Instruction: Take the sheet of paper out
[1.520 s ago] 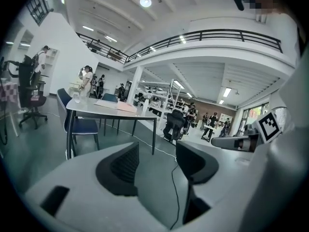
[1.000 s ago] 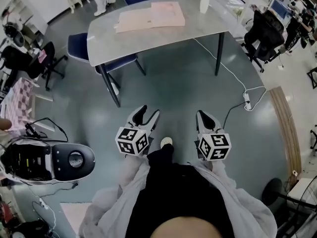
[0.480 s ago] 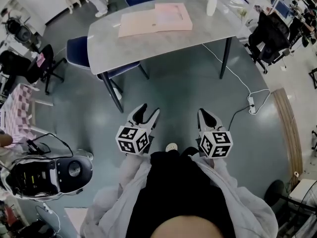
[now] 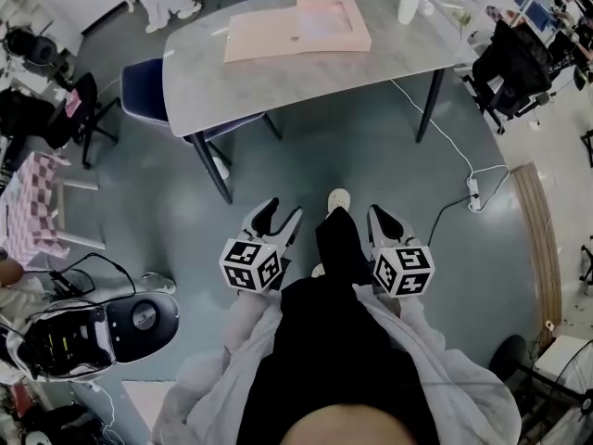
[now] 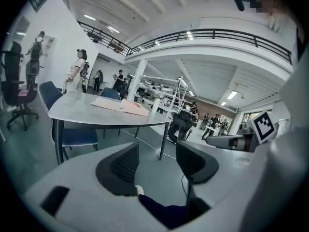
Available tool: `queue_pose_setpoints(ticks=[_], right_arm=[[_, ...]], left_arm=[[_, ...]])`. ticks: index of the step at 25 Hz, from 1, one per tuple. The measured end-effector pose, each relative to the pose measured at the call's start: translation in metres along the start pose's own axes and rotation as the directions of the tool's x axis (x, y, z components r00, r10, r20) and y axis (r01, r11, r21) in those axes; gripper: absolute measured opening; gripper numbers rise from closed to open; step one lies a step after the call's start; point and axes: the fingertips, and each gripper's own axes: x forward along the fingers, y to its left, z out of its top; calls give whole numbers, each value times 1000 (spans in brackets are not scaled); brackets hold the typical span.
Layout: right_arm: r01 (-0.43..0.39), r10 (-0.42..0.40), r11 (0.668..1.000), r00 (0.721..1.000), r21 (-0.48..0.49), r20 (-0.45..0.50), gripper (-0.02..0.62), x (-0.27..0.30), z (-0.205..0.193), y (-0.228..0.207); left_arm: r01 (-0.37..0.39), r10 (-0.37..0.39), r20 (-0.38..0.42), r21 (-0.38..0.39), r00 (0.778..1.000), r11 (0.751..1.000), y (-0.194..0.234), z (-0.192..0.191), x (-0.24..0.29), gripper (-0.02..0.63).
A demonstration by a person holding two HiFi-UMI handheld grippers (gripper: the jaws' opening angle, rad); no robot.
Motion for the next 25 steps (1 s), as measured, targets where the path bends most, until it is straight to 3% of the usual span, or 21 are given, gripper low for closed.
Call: queue_pose_setpoints(ticks=[7, 15, 25], right_arm=[[-28, 28, 999, 999, -19, -19, 12, 58, 21, -6], [-48, 46, 998, 998, -51, -40, 12, 160, 70, -40], [-81, 79, 994, 996, -80, -35, 12, 260, 129, -87]], left_arm=[[-5, 5, 9, -10, 1000, 1000, 37, 23, 38, 230], [-12, 12, 14, -2, 1000, 1000, 101, 80, 118, 230], [-26, 27, 44, -9, 999, 1000, 143, 135, 207, 230]])
